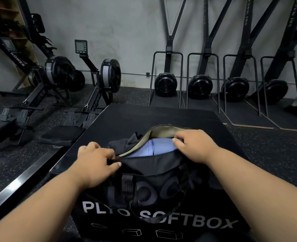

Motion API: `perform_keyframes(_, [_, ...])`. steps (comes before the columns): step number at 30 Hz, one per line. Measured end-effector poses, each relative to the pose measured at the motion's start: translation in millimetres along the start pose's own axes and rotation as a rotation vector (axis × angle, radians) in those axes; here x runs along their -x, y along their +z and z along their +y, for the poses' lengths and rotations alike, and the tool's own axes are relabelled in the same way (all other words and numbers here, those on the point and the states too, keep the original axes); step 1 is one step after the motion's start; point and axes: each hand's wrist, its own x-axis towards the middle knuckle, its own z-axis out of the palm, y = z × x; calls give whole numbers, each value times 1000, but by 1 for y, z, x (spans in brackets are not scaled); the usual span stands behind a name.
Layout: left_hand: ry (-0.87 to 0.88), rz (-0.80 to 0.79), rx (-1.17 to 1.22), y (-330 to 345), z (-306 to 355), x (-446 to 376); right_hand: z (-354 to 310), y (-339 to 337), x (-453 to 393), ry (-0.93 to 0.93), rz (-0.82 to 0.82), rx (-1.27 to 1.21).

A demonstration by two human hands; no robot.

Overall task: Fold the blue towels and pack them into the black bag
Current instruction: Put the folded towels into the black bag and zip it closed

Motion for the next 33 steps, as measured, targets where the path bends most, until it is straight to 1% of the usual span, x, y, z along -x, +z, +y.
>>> perform_keyframes(2, [71, -55, -188, -9, -8, -9, 11, -1, 0, -27, -66, 42])
perform_keyframes(4, [136, -70, -320, -17, -10, -16, 18, -1, 0, -54, -107, 48])
perform_keyframes(6, [181, -83, -424, -23, -7, -23, 23, 0, -2, -80, -104, 75])
perform_keyframes(8, [194, -89, -472, -30, -4, -31, 27, -4, -5, -76, -97, 96])
perform_keyframes(11, [190, -72, -473, -43, -2, -48, 37, -11, -12, -79, -59, 77])
perform_keyframes(13, [188, -48, -485, -53, -2, -61, 46, -18, -18, -37, -36, 7])
perform_keyframes(15, [192, -24, -510, -63, 0, -76, 53, -25, -23, 20, -54, -23])
perform_keyframes(17, [197, -7, -531, -72, 3, -93, 58, -30, -29, 53, -67, -5])
perform_keyframes(21, [222, 7, -561, -80, 6, -123, 68, -33, -38, 108, -68, -71])
perform_keyframes(26, [254, 38, -565, -82, 16, -153, 90, -44, -46, 136, 24, -42])
perform_keyframes(28, [257, 11, -553, -76, 21, -161, 99, -45, -46, 170, -16, -49])
perform_keyframes(30, [259, -62, -551, -63, 25, -166, 104, -42, -43, 203, -100, -52])
perform_keyframes(33, [254, -120, -512, -44, 22, -168, 101, -36, -35, 197, -159, 20])
